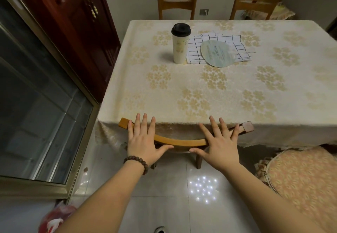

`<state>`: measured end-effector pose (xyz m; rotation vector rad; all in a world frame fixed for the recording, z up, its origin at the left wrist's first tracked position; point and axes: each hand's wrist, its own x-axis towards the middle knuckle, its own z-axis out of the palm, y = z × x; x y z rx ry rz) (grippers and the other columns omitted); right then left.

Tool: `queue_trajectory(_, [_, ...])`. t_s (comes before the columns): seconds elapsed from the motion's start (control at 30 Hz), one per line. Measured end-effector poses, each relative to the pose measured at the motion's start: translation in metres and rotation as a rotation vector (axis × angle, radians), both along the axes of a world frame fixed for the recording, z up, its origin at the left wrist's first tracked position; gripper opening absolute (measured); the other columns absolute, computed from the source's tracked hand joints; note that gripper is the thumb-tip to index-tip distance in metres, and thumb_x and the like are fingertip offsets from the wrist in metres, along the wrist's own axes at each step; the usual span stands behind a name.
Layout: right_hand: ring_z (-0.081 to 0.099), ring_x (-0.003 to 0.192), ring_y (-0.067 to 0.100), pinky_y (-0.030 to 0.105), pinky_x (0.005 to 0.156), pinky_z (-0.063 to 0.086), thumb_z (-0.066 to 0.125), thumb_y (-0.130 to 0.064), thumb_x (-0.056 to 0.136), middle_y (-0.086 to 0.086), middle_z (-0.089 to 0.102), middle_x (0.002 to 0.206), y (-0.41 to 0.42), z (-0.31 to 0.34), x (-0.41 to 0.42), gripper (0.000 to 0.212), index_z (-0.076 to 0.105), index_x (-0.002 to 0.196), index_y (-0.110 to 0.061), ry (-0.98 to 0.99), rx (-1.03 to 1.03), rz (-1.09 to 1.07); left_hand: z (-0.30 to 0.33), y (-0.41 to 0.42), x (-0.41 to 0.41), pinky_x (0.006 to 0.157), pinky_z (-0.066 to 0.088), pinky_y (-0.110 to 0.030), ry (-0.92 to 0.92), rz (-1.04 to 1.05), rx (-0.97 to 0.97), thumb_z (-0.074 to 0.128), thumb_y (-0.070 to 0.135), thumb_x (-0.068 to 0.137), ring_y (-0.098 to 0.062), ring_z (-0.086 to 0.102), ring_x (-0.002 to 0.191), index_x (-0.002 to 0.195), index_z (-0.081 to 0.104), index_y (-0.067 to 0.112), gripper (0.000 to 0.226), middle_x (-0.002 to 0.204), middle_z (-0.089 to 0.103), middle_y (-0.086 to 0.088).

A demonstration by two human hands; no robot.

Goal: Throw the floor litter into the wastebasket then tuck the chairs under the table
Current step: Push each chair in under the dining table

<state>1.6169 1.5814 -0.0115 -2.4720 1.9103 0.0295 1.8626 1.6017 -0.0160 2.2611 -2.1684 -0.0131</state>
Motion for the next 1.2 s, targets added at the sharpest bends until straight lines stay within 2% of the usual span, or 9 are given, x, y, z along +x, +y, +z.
queue_trajectory(0.1, [0.046, 0.116, 0.034, 0.068, 0.109, -0.006, 0.034, -0.075, 0.075, 0.002, 0.061, 0.109, -0.003, 0.008, 0.004, 0.065, 0.06, 0.107, -0.024, 0.025, 0.039, -0.013, 0.008, 0.0, 0.001, 0.116, 0.0, -0.055, 0.018, -0.028, -0.041, 0.022, 0.091, 0.065, -0.031, 0.039, 0.127, 0.119, 0.059, 0.015, 0.101, 0.124, 0.056, -0.008])
queue_trajectory(0.17, [0.049, 0.106, 0.031, 0.067, 0.109, -0.007, 0.036, -0.07, 0.077, -0.001, 0.059, 0.096, 0.001, 0.01, 0.005, 0.057, 0.059, 0.098, -0.023, 0.015, 0.062, -0.024, 0.012, 0.003, 0.0, 0.117, 0.006, -0.053, -0.005, -0.038, -0.025, 0.022, 0.091, 0.064, -0.028, 0.047, 0.112, 0.104, 0.062, 0.015, 0.095, 0.106, 0.058, -0.003])
queue_trajectory(0.4, [0.056, 0.086, 0.025, 0.066, 0.109, 0.004, 0.037, -0.073, 0.074, -0.005, 0.058, 0.078, 0.033, -0.008, -0.016, 0.054, 0.062, 0.081, -0.025, 0.003, -0.086, 0.086, -0.007, 0.047, -0.011, 0.114, 0.014, -0.054, 0.075, 0.0, -0.125, 0.038, 0.09, 0.063, -0.027, 0.052, 0.091, 0.08, 0.058, 0.017, 0.077, 0.083, 0.055, 0.0])
queue_trajectory(0.6, [0.052, 0.09, 0.024, 0.067, 0.109, 0.003, 0.04, -0.076, 0.071, -0.007, 0.054, 0.081, -0.002, -0.007, -0.022, 0.055, 0.059, 0.081, -0.026, -0.017, -0.017, 0.116, -0.003, 0.032, -0.019, 0.116, 0.009, -0.054, 0.079, 0.055, -0.097, 0.038, 0.089, 0.063, -0.029, 0.05, 0.102, 0.086, 0.062, 0.016, 0.08, 0.092, 0.059, -0.002])
queue_trajectory(0.73, [0.053, 0.083, 0.024, 0.067, 0.11, 0.004, 0.031, -0.079, 0.071, -0.006, 0.053, 0.075, 0.0, -0.01, -0.018, 0.061, 0.058, 0.076, -0.024, -0.027, -0.101, 0.122, -0.006, 0.029, -0.012, 0.116, -0.001, -0.053, 0.07, 0.031, -0.111, 0.036, 0.09, 0.063, -0.031, 0.039, 0.13, 0.106, 0.066, 0.017, 0.089, 0.127, 0.058, -0.006])
queue_trajectory(0.87, [0.053, 0.084, 0.026, 0.066, 0.11, 0.002, 0.031, -0.076, 0.073, -0.003, 0.054, 0.075, 0.003, -0.009, 0.006, 0.06, 0.057, 0.075, -0.022, -0.039, -0.097, 0.078, 0.0, 0.017, 0.012, 0.115, -0.007, -0.054, 0.028, 0.001, -0.066, 0.025, 0.092, 0.062, -0.029, 0.015, 0.144, 0.141, 0.042, 0.025, 0.105, 0.154, 0.03, -0.004])
queue_trajectory(0.97, [0.052, 0.091, 0.028, 0.066, 0.11, -0.002, 0.044, -0.071, 0.075, -0.002, 0.056, 0.08, 0.004, -0.007, 0.029, 0.052, 0.059, 0.081, -0.022, -0.059, -0.068, 0.039, 0.004, 0.002, 0.036, 0.116, -0.006, -0.054, 0.004, -0.018, -0.017, 0.018, 0.095, 0.06, -0.028, 0.003, 0.147, 0.151, 0.018, 0.029, 0.112, 0.16, 0.012, -0.002])
queue_trajectory(1.1, [0.049, 0.111, 0.03, 0.067, 0.11, -0.004, 0.021, -0.084, 0.075, -0.001, 0.06, 0.105, 0.004, -0.006, 0.037, 0.076, 0.063, 0.103, -0.027, -0.028, -0.041, 0.045, 0.002, -0.003, 0.044, 0.116, -0.009, -0.052, -0.003, -0.021, -0.021, 0.017, 0.095, 0.06, -0.028, -0.007, 0.147, 0.152, 0.009, 0.028, 0.114, 0.161, 0.002, -0.003])
queue_trajectory(1.2, [0.024, 0.14, 0.031, 0.064, 0.109, -0.014, 0.008, -0.088, 0.073, 0.001, 0.043, 0.144, 0.002, -0.003, 0.034, 0.088, 0.051, 0.131, -0.037, -0.031, -0.021, 0.06, 0.001, 0.001, 0.038, 0.115, -0.01, -0.054, -0.022, -0.013, -0.01, 0.017, 0.093, 0.064, -0.029, -0.018, 0.145, 0.152, -0.001, 0.025, 0.113, 0.16, -0.007, -0.004])
